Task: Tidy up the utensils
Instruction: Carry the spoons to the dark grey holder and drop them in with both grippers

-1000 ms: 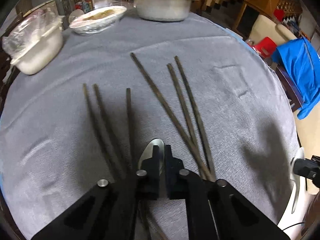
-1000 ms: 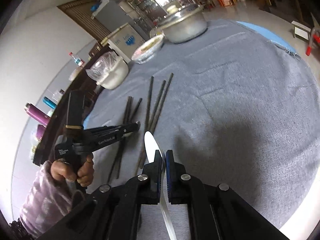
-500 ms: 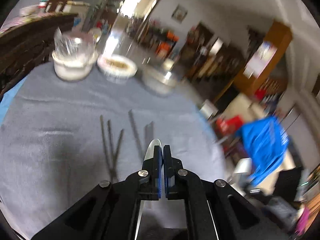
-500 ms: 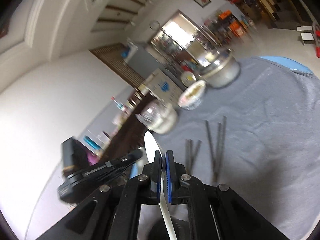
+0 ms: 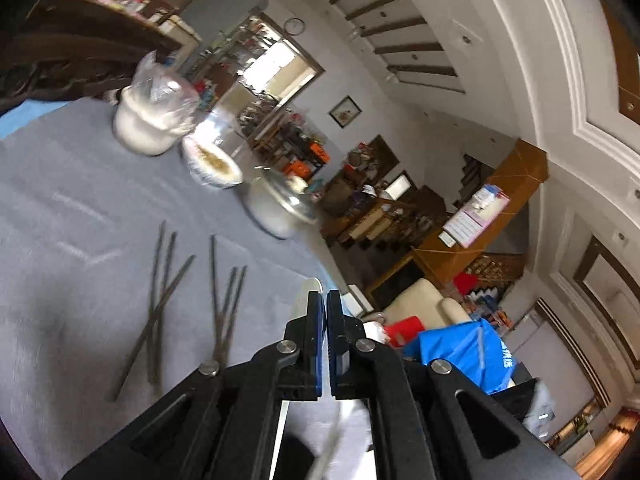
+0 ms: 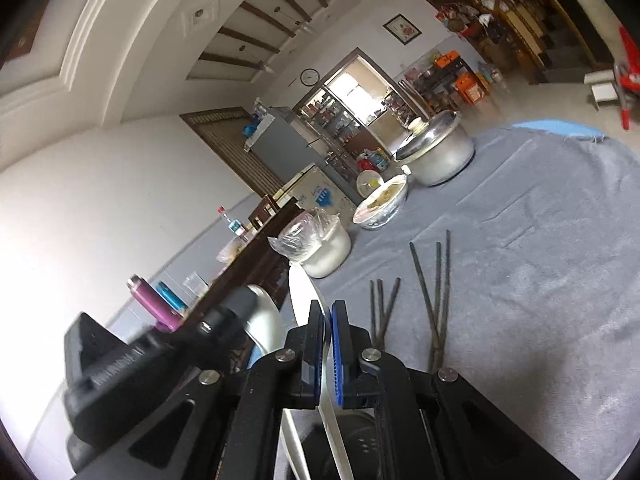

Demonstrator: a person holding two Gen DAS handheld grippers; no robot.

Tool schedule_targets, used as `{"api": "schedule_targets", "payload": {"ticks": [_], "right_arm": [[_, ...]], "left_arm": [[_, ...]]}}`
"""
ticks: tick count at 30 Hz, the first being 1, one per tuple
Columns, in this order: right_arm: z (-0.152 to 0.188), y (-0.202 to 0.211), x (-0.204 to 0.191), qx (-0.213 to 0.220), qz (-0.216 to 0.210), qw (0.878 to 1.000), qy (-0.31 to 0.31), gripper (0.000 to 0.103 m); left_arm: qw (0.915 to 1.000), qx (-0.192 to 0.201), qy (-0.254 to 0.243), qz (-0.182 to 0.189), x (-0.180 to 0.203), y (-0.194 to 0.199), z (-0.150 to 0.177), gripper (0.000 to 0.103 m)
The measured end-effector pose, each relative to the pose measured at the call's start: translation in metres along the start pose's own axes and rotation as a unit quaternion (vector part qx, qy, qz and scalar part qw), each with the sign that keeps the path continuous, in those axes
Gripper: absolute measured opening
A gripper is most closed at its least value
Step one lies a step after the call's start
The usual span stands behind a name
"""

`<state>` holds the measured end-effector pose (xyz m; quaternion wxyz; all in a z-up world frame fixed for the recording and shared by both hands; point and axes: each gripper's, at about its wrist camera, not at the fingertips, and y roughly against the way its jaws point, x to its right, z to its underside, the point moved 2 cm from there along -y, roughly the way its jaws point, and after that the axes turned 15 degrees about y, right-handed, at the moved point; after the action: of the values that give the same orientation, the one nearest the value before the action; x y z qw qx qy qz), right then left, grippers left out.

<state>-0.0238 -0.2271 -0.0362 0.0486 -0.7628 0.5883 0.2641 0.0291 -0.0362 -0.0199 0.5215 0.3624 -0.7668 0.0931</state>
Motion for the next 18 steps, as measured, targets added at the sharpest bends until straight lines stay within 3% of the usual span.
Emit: {"api": "schedule_targets", "payload": {"ticks": [10,18], "right_arm": [[0.015,0.001,0.004,-0.02,0.019,0.999,0.029,0.005],[0.018,0.02,-0.006,-0.038,0.02,0.996,0.073,0.008]], "left_arm": [[0.9993,-0.005,-0.022,-0.029,-0.013,0.001,0.027,0.002],[0.9961,-0.006,-0.061,-0.063,-0.012,0.035,0.042,0.002]]}}
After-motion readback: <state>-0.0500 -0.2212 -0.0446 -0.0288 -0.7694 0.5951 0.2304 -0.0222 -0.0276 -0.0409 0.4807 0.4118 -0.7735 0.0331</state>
